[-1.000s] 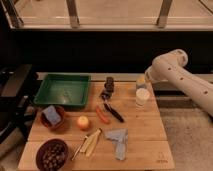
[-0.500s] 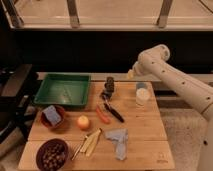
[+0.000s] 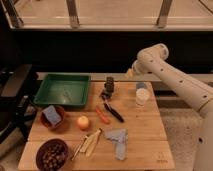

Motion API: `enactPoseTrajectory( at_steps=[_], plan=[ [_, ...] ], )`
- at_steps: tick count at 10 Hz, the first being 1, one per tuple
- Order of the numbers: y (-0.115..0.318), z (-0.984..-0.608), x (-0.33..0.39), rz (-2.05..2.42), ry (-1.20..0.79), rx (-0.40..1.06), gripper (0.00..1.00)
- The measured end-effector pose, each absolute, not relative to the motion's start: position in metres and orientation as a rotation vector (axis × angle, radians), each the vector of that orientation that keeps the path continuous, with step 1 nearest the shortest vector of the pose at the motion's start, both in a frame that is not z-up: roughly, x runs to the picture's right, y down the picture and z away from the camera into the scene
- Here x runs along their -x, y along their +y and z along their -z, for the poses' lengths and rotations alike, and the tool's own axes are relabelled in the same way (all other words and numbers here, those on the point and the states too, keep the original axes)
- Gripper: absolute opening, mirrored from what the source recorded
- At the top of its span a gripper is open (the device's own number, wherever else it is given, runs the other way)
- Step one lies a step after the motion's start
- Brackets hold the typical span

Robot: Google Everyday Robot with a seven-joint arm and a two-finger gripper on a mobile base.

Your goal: Wipe table surface with eraser

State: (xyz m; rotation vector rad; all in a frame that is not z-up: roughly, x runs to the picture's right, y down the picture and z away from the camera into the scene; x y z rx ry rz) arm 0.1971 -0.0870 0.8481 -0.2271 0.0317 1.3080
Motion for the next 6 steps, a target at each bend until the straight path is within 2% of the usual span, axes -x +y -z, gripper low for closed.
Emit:
enactPoseTrajectory(
  at_steps=[3,6],
  plan=[
    [-0.095,-0.854,-0.195,-1.500,-0.030,0.244,0.65],
    [-0.106,-0.871,-0.173,-1.507,-0.073,0.258,0.65]
  ],
)
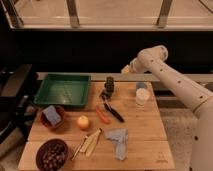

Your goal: Wipe table surface with eraser

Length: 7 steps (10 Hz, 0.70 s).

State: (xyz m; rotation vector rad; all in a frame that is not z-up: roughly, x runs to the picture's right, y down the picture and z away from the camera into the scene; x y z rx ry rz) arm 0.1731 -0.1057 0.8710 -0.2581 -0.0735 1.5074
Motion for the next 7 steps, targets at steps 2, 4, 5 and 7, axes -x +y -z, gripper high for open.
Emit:
enactPoseTrajectory(
  at_steps=[2,4,5,7],
  plan=[
    [-0.107,-0.877,-0.153,-1.480,-0.099,0.279,0.65],
    [-0.104,-0.882,-0.141,-1.458,-0.106,0.297,0.65],
    [-0.101,-0.886,-0.133,-1.446,-0.107,0.312,0.65],
    [-0.096,-0.896,-0.120,-1.437,-0.105,0.342,0.65]
  ],
)
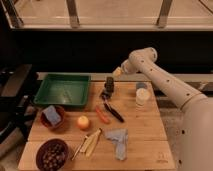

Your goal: Wipe table surface with eraser

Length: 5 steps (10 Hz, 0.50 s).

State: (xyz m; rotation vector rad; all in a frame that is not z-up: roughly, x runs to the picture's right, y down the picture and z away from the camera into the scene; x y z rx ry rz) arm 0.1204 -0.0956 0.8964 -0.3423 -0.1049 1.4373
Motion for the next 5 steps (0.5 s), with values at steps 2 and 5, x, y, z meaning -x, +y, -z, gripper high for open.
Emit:
enactPoseTrajectory(
  at_steps=[2,5],
  plan=[
    [-0.093,-0.907,-0.111,-1.436,-0.101,0.367,0.65],
    [-0.091,-0.918,-0.095,-1.428,-0.099,0.405,0.65]
  ],
)
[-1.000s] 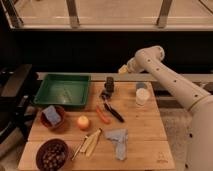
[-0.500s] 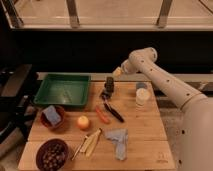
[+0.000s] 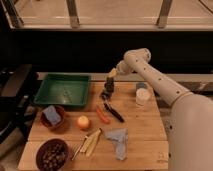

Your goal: Wipe table surface with eraser

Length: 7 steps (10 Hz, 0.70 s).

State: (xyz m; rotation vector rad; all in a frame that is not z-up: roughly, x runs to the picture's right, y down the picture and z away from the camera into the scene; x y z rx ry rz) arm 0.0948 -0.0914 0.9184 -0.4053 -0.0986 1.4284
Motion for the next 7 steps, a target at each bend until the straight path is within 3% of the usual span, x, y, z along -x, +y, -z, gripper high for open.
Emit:
enactPoseTrajectory(
  at_steps=[7],
  plan=[
    [-0.067,-0.932,-0.057,-1.402,-0.088,0.509,0.65]
  ],
)
